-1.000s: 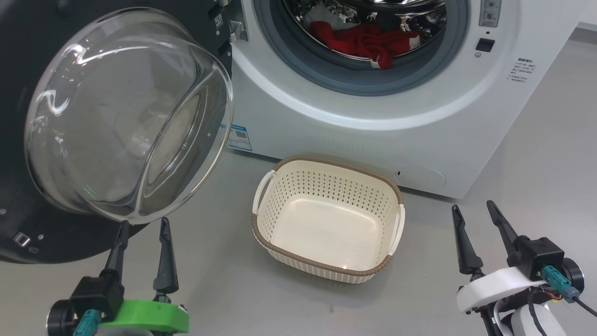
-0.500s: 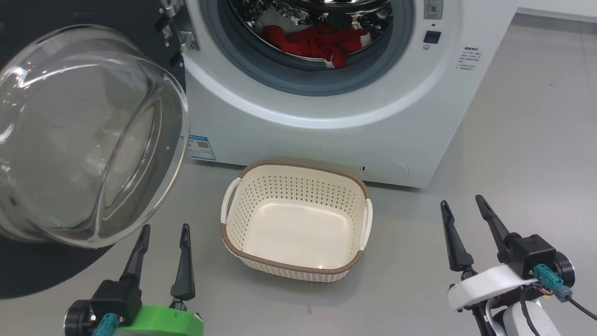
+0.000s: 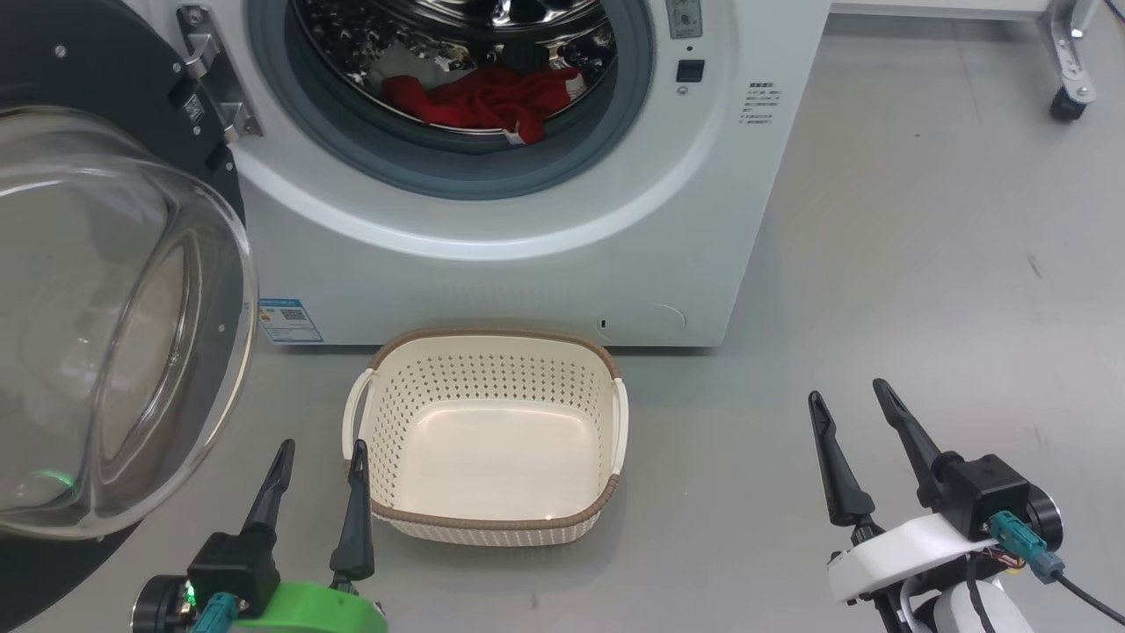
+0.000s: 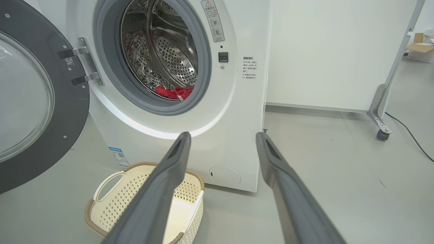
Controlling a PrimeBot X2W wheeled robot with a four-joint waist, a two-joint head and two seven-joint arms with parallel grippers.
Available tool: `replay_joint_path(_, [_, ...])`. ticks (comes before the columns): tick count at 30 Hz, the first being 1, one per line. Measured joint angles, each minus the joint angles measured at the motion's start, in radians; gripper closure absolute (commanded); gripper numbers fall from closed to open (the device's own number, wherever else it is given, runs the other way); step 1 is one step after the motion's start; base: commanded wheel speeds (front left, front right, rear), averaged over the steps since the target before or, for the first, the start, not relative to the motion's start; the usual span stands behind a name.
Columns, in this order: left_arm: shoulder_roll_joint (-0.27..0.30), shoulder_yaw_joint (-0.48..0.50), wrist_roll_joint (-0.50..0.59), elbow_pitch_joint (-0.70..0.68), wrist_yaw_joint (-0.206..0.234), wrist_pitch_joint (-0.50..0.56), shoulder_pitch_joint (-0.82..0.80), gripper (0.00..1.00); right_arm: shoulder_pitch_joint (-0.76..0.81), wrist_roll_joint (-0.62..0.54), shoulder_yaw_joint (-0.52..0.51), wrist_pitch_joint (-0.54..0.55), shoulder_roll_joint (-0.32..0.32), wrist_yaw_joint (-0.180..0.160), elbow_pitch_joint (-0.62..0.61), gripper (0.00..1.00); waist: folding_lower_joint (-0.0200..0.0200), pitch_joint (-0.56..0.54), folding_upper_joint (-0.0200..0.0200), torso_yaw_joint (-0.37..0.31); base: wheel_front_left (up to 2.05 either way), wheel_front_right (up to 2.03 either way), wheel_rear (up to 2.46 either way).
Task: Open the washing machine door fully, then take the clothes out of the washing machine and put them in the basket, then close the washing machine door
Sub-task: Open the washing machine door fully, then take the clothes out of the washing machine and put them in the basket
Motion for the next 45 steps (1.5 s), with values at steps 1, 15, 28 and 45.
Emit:
replay_joint_path(1, [0.000,-0.001,0.000,0.003,0.000,0.000,0.000,0.00,0.006,0.006,0.004,0.000,0.000,0.000,-0.001,0.00,0.0000,-0.003,0.0000,-0.009,0.00,0.00,0.00])
replay_joint_path(15, [0.004,-0.019,0.003,0.033,-0.001,0.019,0.000,0.00,0.070,0.042,0.029,0.000,0.001,-0.028,-0.024,0.00,0.0000,-0.045,0.0000,-0.106,0.00,0.00,0.00])
replay_joint_path(28, [0.008,-0.030,0.011,0.048,-0.008,0.044,0.000,0.00,0.087,0.053,0.035,0.000,0.002,-0.049,-0.050,0.00,0.0000,-0.057,0.0000,-0.126,0.00,0.00,0.00])
replay_joint_path(45, [0.008,-0.031,0.011,0.058,-0.008,0.053,-0.001,0.00,0.100,0.058,0.047,0.000,0.003,-0.056,-0.062,0.00,0.0000,-0.070,0.0000,-0.123,0.03,-0.03,0.00])
